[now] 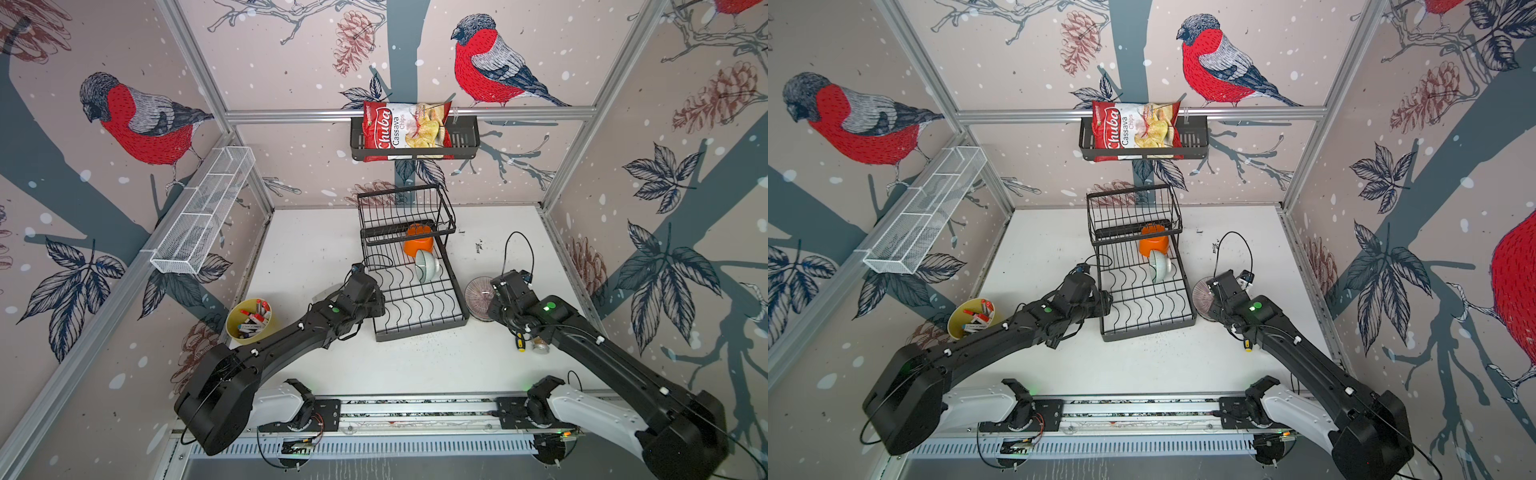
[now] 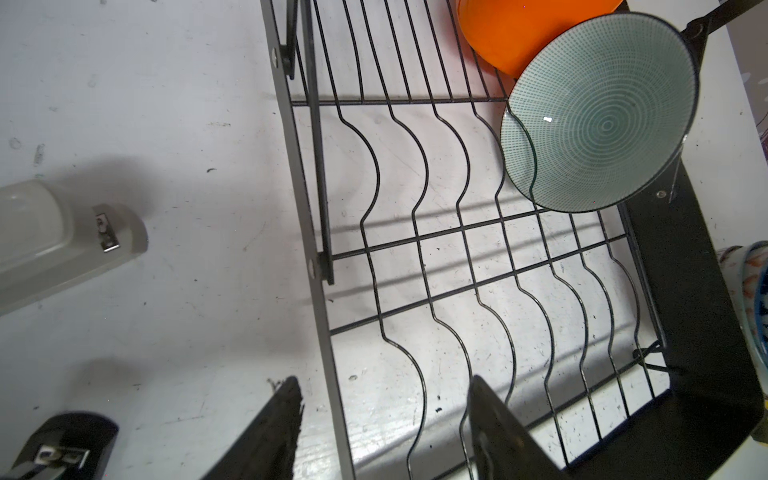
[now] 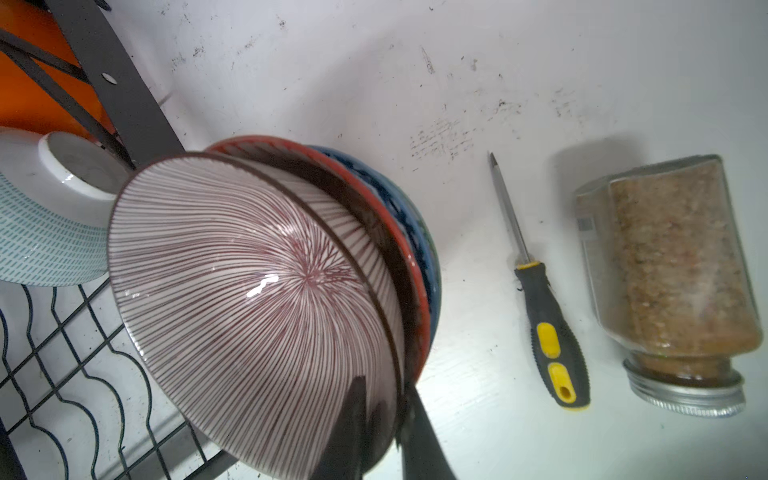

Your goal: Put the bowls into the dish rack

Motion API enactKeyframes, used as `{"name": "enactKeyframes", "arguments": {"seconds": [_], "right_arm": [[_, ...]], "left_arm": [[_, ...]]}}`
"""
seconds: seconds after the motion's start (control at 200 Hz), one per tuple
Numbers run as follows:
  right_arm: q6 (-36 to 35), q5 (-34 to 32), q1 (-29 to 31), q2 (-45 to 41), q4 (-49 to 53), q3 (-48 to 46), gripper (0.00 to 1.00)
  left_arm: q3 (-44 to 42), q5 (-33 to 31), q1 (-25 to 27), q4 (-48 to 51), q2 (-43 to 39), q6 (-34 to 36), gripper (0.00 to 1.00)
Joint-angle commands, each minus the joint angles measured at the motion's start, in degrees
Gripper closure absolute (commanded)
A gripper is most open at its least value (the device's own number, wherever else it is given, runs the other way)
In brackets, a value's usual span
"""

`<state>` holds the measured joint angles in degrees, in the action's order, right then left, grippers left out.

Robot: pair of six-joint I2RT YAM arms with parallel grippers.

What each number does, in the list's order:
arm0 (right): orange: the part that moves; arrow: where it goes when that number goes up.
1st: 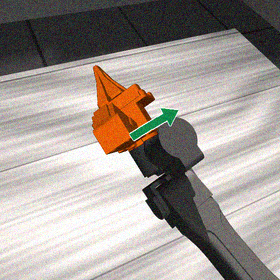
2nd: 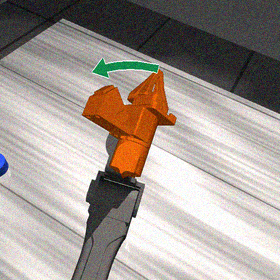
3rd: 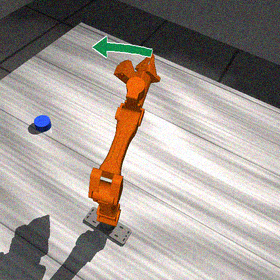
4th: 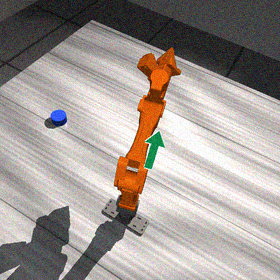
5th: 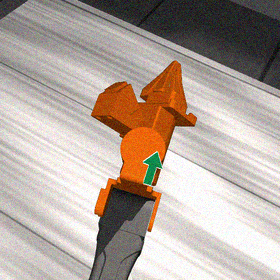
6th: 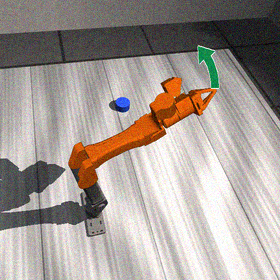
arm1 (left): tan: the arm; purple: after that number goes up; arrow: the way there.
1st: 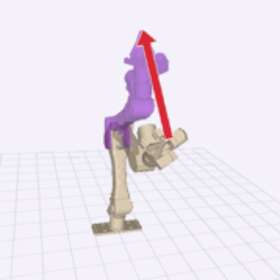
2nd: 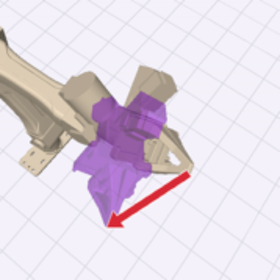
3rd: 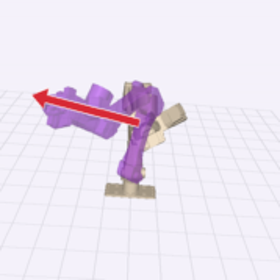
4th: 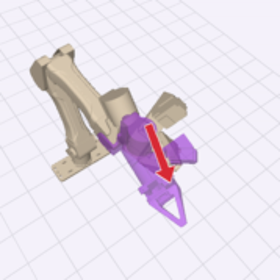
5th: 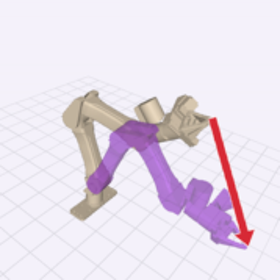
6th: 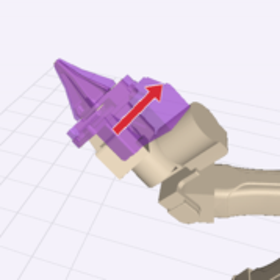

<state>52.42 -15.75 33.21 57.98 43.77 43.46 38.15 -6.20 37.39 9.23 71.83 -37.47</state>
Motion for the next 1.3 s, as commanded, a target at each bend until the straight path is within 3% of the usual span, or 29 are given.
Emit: {"name": "enactKeyframes", "arguments": {"seconds": [0.0, 0.68, 1.096, 1.296], "right_arm": [[-0.39, 0.72, -0.06, -0.18, 0.16, 0.35, 0.84], [-0.91, -0.37, -0.07, -1.37, 0.57, 1.41, 1.0], [-3.89, -2.93, 0.52, -0.79, 1.16, 7.32, 1.0], [-4.28, -6.53, 4.34, 1.72, 1.23, 10.84, 1.0]], "left_arm": [[-0.01, -0.51, 0.01, -2.47, 0.1, 0.65, 0.37], [-0.61, -0.29, 0.03, -3.43, -0.52, 1.0, 0.37], [-1.74, -1.66, 0.03, -3.78, -3.67, 1.11, 0.37], [-2.67, -2.82, 0.01, -4.17, -6.23, 1.61, 0.37]]}}
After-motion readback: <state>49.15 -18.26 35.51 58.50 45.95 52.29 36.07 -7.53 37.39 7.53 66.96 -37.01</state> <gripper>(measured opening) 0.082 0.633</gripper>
